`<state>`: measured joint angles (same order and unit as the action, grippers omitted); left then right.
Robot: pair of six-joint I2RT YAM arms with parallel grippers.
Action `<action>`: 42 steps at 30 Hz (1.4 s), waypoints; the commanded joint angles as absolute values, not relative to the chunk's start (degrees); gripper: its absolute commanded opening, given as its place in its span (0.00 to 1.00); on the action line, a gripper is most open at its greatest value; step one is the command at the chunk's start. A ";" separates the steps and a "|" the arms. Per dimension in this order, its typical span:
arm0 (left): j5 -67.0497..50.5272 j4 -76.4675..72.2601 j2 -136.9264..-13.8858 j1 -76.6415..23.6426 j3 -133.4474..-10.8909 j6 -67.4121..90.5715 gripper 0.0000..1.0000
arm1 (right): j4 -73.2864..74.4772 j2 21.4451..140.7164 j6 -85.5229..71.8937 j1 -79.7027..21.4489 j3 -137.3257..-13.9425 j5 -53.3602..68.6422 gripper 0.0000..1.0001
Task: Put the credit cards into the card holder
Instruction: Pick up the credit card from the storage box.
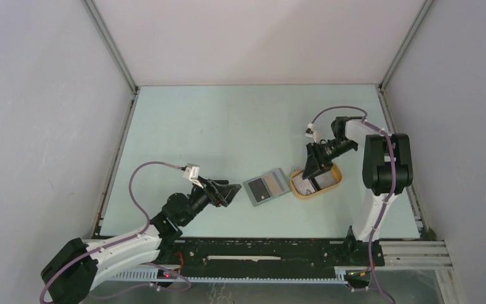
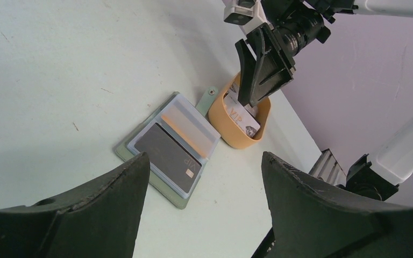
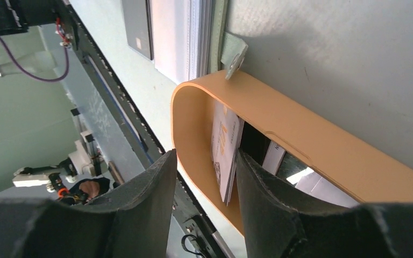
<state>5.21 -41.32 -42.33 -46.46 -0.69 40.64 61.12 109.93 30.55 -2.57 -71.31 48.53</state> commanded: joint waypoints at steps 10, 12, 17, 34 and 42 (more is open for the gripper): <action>4.80 -43.09 -41.38 -46.22 1.84 41.40 0.81 | 68.60 115.20 35.85 -3.26 -74.05 58.68 0.53; 4.83 -43.15 -41.39 -46.23 1.91 41.40 0.80 | 71.08 115.79 38.16 -3.14 -74.92 61.16 0.53; 4.83 -43.15 -41.54 -46.23 1.77 41.31 0.81 | 72.63 115.75 40.01 -3.94 -75.25 63.94 0.53; 4.83 -43.07 -41.74 -46.18 1.61 41.40 0.81 | 62.99 113.59 31.34 -8.44 -72.51 50.84 0.51; 4.92 -43.07 -42.13 -46.22 1.54 41.40 0.80 | 59.79 111.24 29.44 -9.20 -71.44 45.23 0.51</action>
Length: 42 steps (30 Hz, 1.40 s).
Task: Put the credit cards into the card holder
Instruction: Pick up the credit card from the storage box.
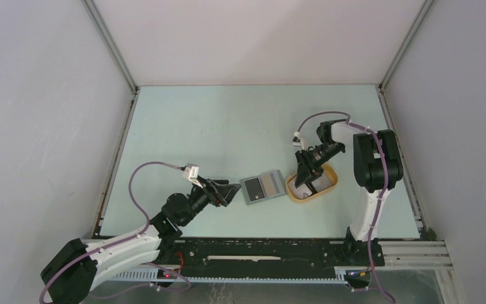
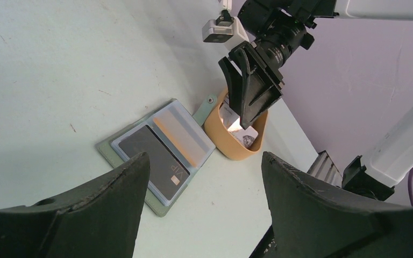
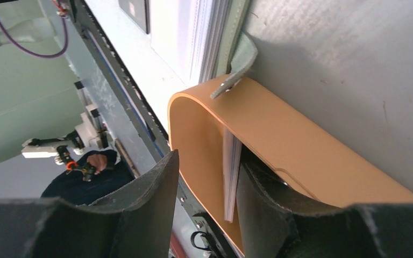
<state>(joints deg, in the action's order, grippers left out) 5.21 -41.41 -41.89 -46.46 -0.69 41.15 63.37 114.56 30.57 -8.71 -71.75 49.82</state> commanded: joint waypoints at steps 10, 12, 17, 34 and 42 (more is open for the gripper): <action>4.66 -43.07 -42.43 -46.23 1.18 41.31 0.81 | 61.83 111.83 30.71 -9.32 -71.79 47.71 0.50; 4.72 -43.07 -42.30 -46.23 1.21 41.31 0.81 | 61.78 111.37 30.63 -8.96 -71.87 47.75 0.50; 4.92 -42.96 -42.18 -46.18 1.40 41.31 0.80 | 62.67 109.78 31.47 -6.41 -72.06 49.52 0.47; 5.23 -41.67 -40.67 -46.23 1.90 41.31 0.80 | 65.23 111.59 33.71 -4.09 -72.77 50.09 0.41; 5.45 -41.31 -39.99 -46.21 2.19 41.40 0.81 | 65.71 113.61 34.02 -7.56 -72.77 50.66 0.45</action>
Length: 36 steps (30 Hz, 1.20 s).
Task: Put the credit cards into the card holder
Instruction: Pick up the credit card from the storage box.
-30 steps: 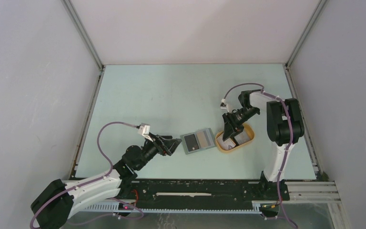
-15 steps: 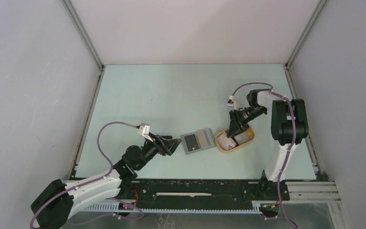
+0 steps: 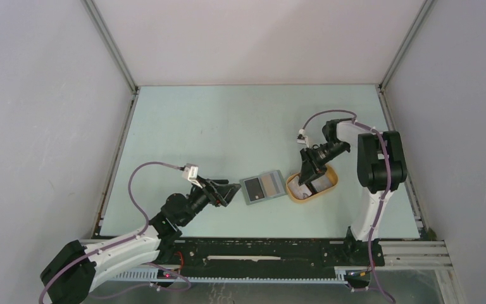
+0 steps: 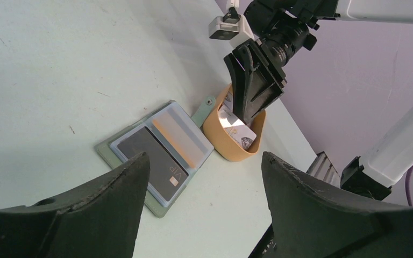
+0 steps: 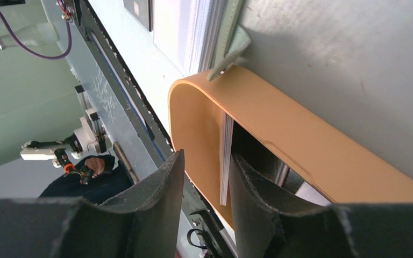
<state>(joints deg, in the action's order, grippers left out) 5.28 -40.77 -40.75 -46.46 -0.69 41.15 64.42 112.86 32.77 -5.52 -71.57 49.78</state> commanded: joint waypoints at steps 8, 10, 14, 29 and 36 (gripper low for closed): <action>5.62 -41.05 -39.73 -46.14 2.19 41.31 0.81 | 60.96 113.66 30.34 -12.63 -71.02 45.76 0.51; 5.66 -40.88 -39.56 -46.21 2.18 41.31 0.81 | 59.93 113.79 29.56 -13.50 -70.66 44.36 0.51; 5.86 -40.31 -38.92 -46.22 2.33 41.40 0.81 | 59.15 114.07 28.92 -14.03 -70.41 42.99 0.50; 6.15 -39.29 -39.08 -46.16 1.57 40.88 0.81 | 61.29 110.55 30.98 -10.31 -71.19 46.63 0.42; 6.24 -39.26 -39.27 -46.18 1.49 40.87 0.81 | 62.46 110.26 31.94 -8.23 -71.63 48.14 0.41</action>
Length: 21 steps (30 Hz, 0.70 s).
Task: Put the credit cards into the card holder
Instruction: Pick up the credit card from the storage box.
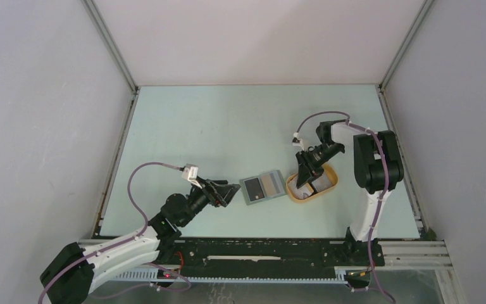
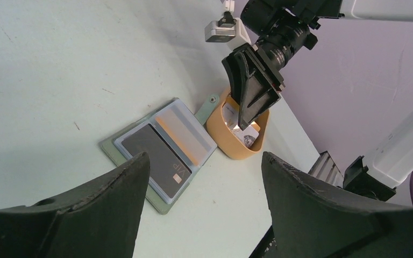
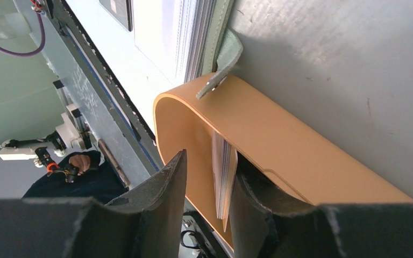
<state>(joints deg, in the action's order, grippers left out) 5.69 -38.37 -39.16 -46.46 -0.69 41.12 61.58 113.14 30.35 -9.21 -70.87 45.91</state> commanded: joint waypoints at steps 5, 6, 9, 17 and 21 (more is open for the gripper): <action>6.16 -39.27 -39.37 -46.22 1.38 40.78 0.81 | 63.46 110.65 32.68 -7.13 -71.95 49.17 0.40; 6.15 -39.24 -39.35 -46.19 1.37 40.78 0.81 | 63.64 110.73 32.77 -6.90 -72.04 49.41 0.40; 6.23 -39.26 -39.06 -46.22 1.66 40.87 0.81 | 63.83 110.58 33.00 -6.06 -72.07 49.76 0.38; 6.33 -39.20 -38.46 -46.18 2.15 40.96 0.81 | 64.07 110.54 33.07 -4.80 -72.09 50.18 0.35; 6.32 -39.12 -38.19 -46.22 2.24 40.96 0.81 | 64.06 110.57 33.05 -4.37 -72.07 50.25 0.32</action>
<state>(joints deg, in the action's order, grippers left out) 5.80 -38.37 -38.92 -46.46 -0.69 41.12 63.22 113.14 31.90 -4.84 -70.87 48.77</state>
